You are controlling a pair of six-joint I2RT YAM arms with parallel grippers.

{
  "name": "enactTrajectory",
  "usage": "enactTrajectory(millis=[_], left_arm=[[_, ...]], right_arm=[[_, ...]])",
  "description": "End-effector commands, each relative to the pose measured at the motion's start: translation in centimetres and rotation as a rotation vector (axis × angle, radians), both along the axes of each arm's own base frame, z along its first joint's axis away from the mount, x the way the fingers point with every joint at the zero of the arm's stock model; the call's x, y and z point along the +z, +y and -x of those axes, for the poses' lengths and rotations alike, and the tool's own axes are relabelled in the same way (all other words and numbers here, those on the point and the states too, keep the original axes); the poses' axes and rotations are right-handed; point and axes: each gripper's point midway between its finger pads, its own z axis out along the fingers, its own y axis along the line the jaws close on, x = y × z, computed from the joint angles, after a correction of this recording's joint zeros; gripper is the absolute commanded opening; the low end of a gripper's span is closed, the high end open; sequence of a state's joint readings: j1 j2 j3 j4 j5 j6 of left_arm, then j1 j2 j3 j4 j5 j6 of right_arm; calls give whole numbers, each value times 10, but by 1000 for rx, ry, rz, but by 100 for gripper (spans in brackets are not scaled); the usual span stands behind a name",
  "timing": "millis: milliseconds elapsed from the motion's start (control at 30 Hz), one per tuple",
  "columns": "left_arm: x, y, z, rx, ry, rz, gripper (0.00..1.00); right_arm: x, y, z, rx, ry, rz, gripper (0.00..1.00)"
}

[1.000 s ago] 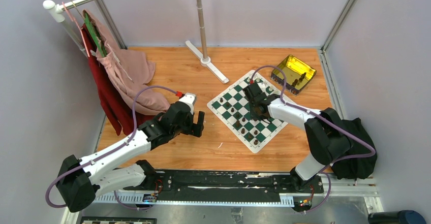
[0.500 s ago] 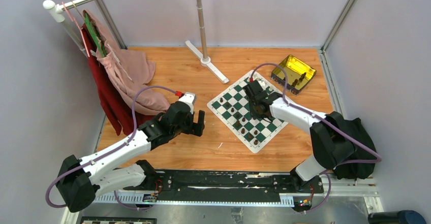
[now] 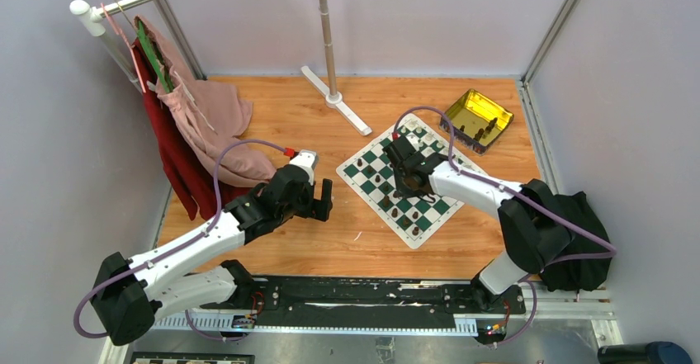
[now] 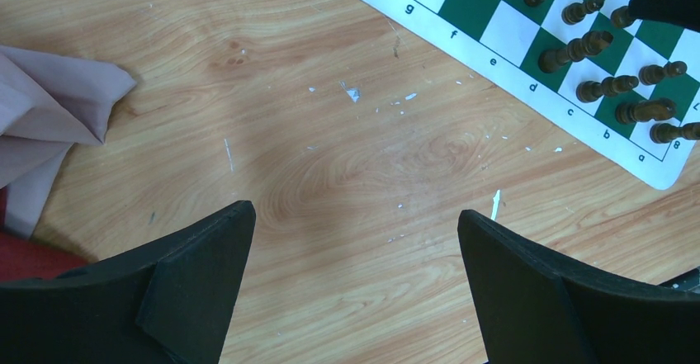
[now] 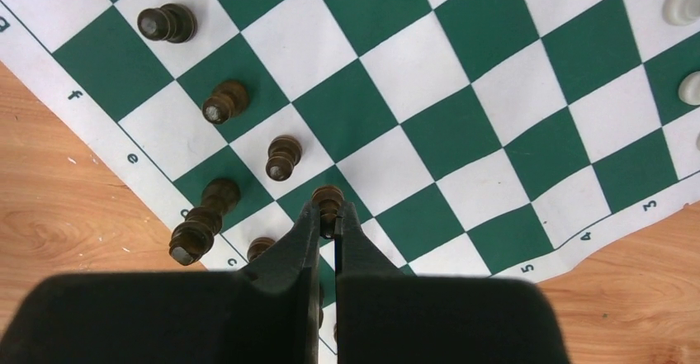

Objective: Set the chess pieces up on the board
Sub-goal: Place the chess piece on the chessboard.

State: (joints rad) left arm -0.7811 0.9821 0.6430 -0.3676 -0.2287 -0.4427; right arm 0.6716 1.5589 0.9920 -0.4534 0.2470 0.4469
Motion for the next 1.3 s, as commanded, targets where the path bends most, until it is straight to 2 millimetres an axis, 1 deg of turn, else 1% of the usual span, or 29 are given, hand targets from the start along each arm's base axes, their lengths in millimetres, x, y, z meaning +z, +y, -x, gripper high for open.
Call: enactTrajectory(millis=[0, 500, 767, 1067, 1267], left_arm=[[6, -1, -3, 6, -23, 21, 100], [3, 0, -3, 3, -20, 11, 100], [1, 2, -2, 2, -19, 4, 100], [1, 1, -2, 1, -21, 4, 100], [1, 1, -2, -1, -22, 5, 100]], right_arm=[[-3, 7, 9, 15, 37, 11, 0], [-17, 8, 16, 16, 69, 17, 0], [-21, 7, 17, 11, 78, 22, 0], [-16, 6, 18, 8, 71, 26, 0], [-16, 5, 21, 4, 74, 26, 0]])
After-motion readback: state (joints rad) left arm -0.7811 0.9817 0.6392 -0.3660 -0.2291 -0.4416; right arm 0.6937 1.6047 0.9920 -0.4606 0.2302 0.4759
